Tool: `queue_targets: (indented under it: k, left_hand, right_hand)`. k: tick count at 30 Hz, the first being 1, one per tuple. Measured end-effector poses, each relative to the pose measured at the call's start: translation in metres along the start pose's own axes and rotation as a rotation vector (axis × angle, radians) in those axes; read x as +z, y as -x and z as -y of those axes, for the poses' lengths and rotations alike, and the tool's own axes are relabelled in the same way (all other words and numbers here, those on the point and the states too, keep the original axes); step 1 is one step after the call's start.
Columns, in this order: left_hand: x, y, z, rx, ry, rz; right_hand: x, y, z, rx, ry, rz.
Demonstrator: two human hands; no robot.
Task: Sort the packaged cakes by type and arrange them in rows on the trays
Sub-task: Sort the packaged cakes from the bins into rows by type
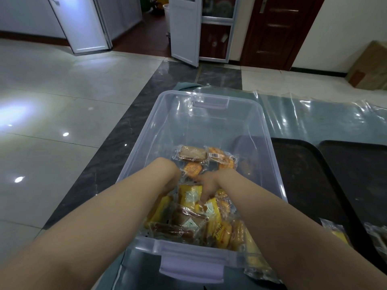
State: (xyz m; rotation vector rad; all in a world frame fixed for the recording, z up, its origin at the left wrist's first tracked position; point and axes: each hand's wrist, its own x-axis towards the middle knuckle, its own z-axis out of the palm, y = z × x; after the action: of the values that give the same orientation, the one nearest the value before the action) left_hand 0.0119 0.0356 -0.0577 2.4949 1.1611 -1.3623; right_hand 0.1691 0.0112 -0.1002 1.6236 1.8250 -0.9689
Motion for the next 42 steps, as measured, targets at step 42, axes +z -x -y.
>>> queue_targets:
  k: [42]
  left_hand:
    - [-0.040, 0.067, 0.042, 0.026, 0.637, -0.434]
  right_hand:
    - [-0.072, 0.084, -0.013, -0.225, -0.142, -0.461]
